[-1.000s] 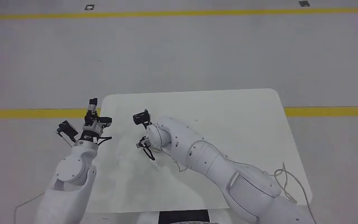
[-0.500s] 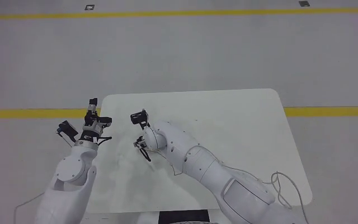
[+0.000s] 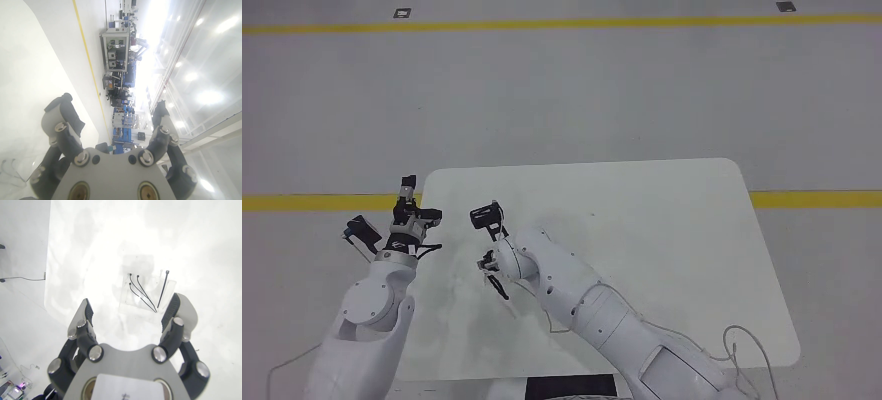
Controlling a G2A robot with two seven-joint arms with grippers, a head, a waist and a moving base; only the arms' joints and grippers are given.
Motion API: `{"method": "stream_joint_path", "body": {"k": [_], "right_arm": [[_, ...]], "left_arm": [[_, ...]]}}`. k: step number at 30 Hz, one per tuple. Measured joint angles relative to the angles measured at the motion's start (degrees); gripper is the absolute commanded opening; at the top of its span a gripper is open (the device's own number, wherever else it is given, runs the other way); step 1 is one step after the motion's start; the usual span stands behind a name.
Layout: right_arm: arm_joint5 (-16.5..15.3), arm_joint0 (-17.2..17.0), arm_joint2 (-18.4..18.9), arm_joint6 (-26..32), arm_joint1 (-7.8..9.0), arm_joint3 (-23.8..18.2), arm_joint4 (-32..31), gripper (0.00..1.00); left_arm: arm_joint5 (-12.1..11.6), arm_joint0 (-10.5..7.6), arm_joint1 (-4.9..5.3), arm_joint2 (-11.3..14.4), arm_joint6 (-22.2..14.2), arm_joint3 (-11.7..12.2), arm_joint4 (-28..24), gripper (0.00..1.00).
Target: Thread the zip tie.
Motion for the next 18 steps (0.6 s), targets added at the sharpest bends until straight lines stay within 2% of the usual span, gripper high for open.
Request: {"method": "stream_joint_path", "body": {"k": [7,8,12,16,18], "right_arm": [[0.0,-0.2,0.1,0.5,0.07,0.7,0.3,0.75],[0.0,0.0,0.1,0.4,0.03,1.1,0.4,0.71],[0.0,0.8,0.4,-0.4,-0.26,3.5,0.2,0.67],[0.0,1.5,0.3,-1.2,-0.63,5.5,0.5,0.55],[0.0,2.0,0.1,-1.5,-0.82,6.5,0.7,0.53]], "left_arm": [[0.0,0.0,0.0,0.0,0.0,0.0,0.0,1.0],[0.0,0.0,0.0,0.0,0.0,0.0,0.0,1.0],[0.0,0.0,0.0,0.0,0.0,0.0,0.0,1.0],[0.0,0.0,0.0,0.0,0.0,0.0,0.0,1.0],[0.0,0.0,0.0,0.0,0.0,0.0,0.0,1.0]]}}
